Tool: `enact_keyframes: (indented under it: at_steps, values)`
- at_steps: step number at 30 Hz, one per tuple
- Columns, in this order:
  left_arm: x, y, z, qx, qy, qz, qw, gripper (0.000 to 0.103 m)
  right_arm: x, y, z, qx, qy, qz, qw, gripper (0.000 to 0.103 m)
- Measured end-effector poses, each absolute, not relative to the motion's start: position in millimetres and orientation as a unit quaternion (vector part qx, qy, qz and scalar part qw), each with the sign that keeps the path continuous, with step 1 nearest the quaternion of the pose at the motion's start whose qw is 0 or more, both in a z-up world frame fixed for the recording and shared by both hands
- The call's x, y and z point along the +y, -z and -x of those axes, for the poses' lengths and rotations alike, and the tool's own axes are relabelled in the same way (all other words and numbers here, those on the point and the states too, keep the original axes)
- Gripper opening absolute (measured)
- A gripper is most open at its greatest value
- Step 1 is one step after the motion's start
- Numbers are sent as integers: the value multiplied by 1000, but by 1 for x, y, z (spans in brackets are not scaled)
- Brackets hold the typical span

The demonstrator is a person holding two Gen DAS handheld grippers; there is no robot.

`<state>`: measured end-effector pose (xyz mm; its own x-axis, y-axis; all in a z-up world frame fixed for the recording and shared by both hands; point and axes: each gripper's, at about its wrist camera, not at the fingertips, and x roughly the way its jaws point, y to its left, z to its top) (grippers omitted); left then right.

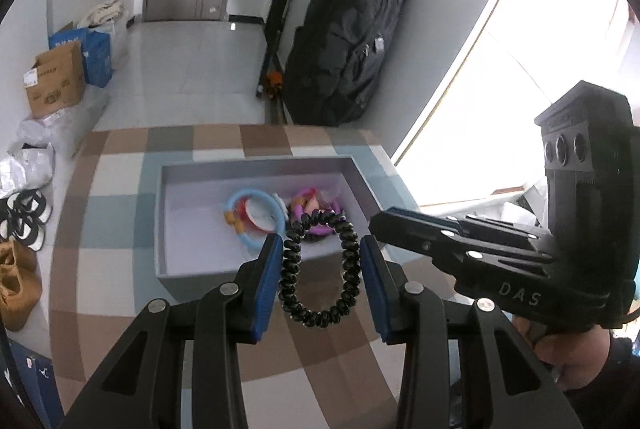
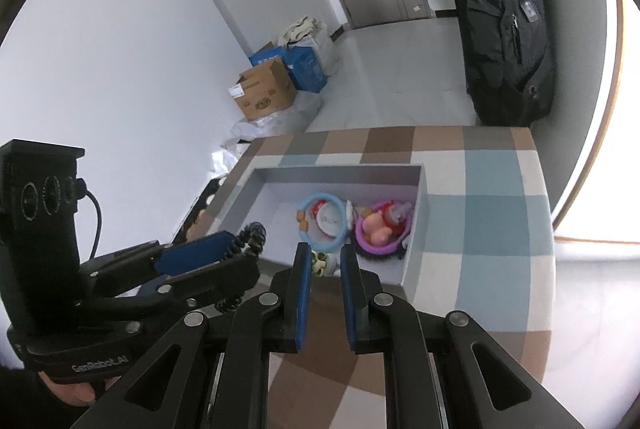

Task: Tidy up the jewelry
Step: 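Carry the bead bracelet into the box while the right gripper carries the flower clip there, then open both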

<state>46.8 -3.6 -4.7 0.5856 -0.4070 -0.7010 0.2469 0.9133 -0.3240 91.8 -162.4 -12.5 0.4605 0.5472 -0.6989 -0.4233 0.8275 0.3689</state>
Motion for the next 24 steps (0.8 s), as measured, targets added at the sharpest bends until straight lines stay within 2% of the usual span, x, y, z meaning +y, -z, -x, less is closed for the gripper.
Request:
enact_keyframes:
  at_steps: [20,24]
  values:
    - [15,23,-96,447,170,159,864,34,-160,15,-130,433,-274,-123,850,14]
    - [18,26,-104,454,176,181,854,38,-160,18,-135,439,-273,-134,845,15]
